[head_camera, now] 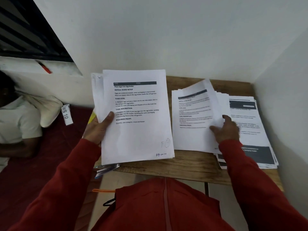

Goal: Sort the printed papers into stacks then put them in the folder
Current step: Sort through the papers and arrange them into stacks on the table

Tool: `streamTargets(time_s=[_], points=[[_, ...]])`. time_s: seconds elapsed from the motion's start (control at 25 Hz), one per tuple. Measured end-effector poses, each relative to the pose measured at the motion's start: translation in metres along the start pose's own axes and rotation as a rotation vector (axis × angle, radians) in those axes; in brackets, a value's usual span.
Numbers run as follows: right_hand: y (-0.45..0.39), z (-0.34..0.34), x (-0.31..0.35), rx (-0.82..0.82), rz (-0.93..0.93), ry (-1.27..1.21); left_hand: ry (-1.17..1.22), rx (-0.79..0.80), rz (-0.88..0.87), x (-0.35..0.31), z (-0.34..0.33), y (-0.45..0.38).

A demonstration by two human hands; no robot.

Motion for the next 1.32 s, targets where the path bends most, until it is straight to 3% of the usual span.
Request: streamTargets(time_s=[0.08, 0.12, 0.16, 0.24, 0.28, 0.32, 0.48, 0.64, 0.96, 1.12, 1.32], points=[[0.011, 0.015, 0.004, -0.180, 0.054, 0.115, -0.009, 0.029, 0.011, 0.004, -0.022, -0.001], [0.024, 0.017, 0.019, -0.158, 0.103, -0.008, -0.021, 0.050, 0.013, 0.006, -0.033, -0.001], [0.038, 0.007, 0.037, -0.006, 0.154, -0.236, -0.030, 0.079, 0.019, 0.009, -0.042, -0.001], [0.082, -0.028, 0.076, 0.495, 0.196, -0.585, -0.036, 0.126, 0.027, 0.013, -0.057, 0.000], [0.101, -0.039, 0.089, 0.637, 0.221, -0.645, -0.040, 0.132, 0.034, 0.014, -0.063, 0.001], [0.110, -0.044, 0.095, 0.666, 0.234, -0.684, -0.044, 0.133, 0.035, 0.014, -0.065, 0.001], [0.090, -0.044, 0.093, 0.518, 0.200, -0.702, -0.025, 0.109, 0.009, 0.004, -0.053, 0.004], [0.060, -0.055, 0.099, 0.349, 0.187, -0.523, -0.068, -0.025, -0.065, -0.021, 0.000, 0.007], [0.044, -0.115, 0.116, 0.310, 0.247, -0.151, -0.100, -0.361, -0.168, -0.070, 0.123, 0.041], [0.049, -0.116, 0.123, 0.277, 0.307, -0.199, -0.058, -0.368, -0.164, -0.067, 0.126, 0.047], [0.021, -0.055, 0.087, 0.069, 0.250, -0.305, -0.057, -0.280, -0.150, -0.057, 0.088, 0.035]])
Point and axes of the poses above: each hand's wrist, its own y-axis away from the middle knuckle, its own z-axis out of the back of the hand, x = y × z, the point moved 8 cm from there along -y, towards the middle knuckle, and after that the axes turned 9 degrees about -z, right-handed, at the moved point
